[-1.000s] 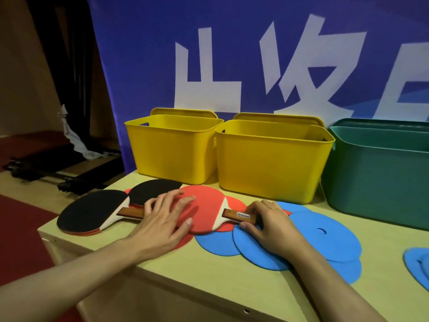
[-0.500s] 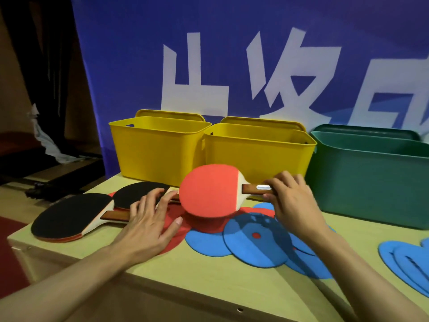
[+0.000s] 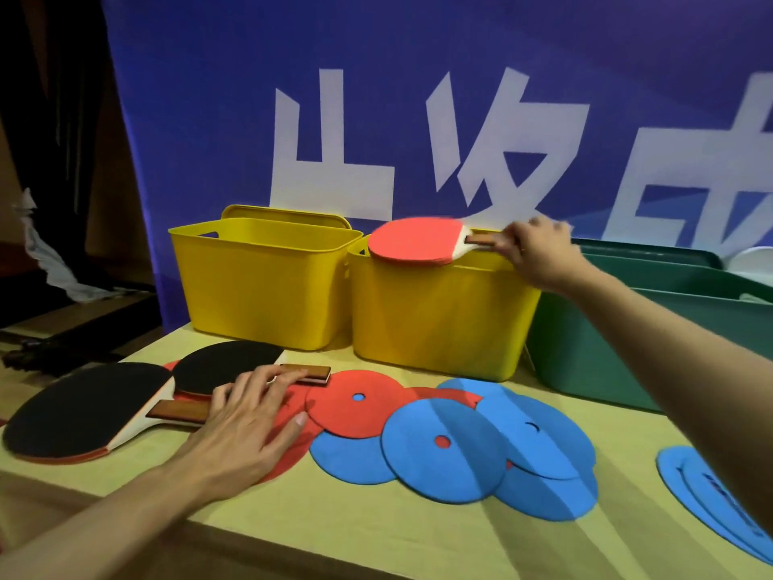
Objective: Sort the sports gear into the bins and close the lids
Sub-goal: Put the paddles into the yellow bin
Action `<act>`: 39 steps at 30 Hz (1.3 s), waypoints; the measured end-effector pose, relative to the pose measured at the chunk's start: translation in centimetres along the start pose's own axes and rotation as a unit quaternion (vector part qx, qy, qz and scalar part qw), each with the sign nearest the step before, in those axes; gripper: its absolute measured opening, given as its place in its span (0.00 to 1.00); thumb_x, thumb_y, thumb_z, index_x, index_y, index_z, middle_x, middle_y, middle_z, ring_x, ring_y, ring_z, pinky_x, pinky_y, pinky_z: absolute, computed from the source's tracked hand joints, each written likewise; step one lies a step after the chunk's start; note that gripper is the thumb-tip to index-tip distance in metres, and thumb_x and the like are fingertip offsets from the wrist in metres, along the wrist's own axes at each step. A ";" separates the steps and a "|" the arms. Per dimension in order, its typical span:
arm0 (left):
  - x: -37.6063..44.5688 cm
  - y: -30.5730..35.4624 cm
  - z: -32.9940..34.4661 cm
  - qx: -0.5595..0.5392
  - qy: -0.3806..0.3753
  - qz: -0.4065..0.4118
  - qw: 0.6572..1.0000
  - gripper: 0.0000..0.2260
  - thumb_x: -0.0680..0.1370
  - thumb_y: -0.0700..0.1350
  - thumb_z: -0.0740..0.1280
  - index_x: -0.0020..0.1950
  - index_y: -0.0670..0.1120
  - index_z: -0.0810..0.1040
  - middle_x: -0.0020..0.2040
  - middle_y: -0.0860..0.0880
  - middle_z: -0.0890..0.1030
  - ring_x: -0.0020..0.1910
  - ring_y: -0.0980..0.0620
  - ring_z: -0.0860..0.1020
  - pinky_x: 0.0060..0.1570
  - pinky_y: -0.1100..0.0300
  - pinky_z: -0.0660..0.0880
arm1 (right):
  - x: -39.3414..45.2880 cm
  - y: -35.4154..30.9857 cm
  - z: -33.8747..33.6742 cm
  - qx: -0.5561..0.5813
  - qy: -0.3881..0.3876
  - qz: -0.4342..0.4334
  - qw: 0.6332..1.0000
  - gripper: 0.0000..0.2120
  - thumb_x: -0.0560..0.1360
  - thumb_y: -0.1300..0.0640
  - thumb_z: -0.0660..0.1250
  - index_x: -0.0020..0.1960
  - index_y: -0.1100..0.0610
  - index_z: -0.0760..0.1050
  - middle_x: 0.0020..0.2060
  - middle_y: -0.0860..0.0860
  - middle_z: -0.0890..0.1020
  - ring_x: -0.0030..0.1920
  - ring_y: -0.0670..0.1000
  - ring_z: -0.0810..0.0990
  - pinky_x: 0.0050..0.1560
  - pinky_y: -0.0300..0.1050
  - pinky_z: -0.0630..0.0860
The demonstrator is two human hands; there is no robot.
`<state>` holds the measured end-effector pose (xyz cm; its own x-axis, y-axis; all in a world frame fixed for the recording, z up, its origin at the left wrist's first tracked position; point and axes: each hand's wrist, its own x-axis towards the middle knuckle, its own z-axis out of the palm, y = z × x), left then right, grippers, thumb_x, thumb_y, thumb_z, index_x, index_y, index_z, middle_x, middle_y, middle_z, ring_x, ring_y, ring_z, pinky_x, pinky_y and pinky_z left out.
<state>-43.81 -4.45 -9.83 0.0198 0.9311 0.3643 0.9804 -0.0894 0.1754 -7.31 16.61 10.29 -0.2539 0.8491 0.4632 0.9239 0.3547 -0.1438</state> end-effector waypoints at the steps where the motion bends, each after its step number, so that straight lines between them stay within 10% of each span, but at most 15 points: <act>1: 0.0 0.0 -0.1 0.001 0.000 -0.002 1.000 0.31 0.77 0.72 0.40 0.79 0.65 0.49 0.73 0.59 0.58 0.73 0.60 0.59 0.73 0.51 0.56 | 0.2 -0.5 0.8 -0.013 -0.037 0.026 0.999 0.28 0.80 0.33 0.55 0.71 0.51 0.68 0.71 0.57 0.67 0.71 0.65 0.62 0.69 0.73 0.60; 10: 0.0 0.1 -0.1 0.005 0.007 0.010 1.000 0.27 0.80 0.69 0.44 0.78 0.64 0.52 0.71 0.58 0.60 0.70 0.60 0.61 0.68 0.53 0.59 | -6.7 -7.0 5.7 -0.106 0.092 -0.155 0.978 0.26 0.80 0.36 0.57 0.74 0.47 0.65 0.75 0.54 0.63 0.75 0.61 0.59 0.69 0.71 0.61; 27: -4.6 -3.1 -1.9 0.069 0.057 -0.079 0.993 0.26 0.81 0.66 0.45 0.75 0.58 0.60 0.69 0.53 0.63 0.69 0.52 0.64 0.68 0.47 0.59 | -11.4 -19.8 15.3 -0.030 -0.145 -0.220 0.964 0.26 0.82 0.41 0.56 0.77 0.49 0.60 0.69 0.54 0.68 0.67 0.58 0.64 0.63 0.65 0.66; 32: -4.5 -3.5 -1.7 0.040 0.035 -0.085 0.995 0.26 0.80 0.68 0.45 0.76 0.59 0.56 0.71 0.53 0.60 0.72 0.53 0.62 0.73 0.46 0.53 | -8.0 -21.5 17.6 0.006 -0.210 -0.174 0.962 0.18 0.82 0.43 0.60 0.66 0.52 0.73 0.61 0.54 0.75 0.65 0.58 0.72 0.64 0.72 0.66; 39: -4.5 -3.7 -1.5 0.031 0.048 -0.061 0.996 0.24 0.81 0.64 0.49 0.75 0.58 0.60 0.71 0.54 0.61 0.73 0.52 0.61 0.76 0.45 0.51 | -9.0 -20.2 16.4 -0.014 0.012 -0.207 0.978 0.08 0.82 0.47 0.62 0.57 0.46 0.76 0.51 0.47 0.77 0.57 0.52 0.75 0.49 0.53 0.61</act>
<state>-47.81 -8.86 -10.72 -0.1161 0.8954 0.4299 0.9848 0.0474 0.1673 -28.40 8.20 -5.28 -0.6008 0.6259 0.4972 0.7511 0.6549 0.0831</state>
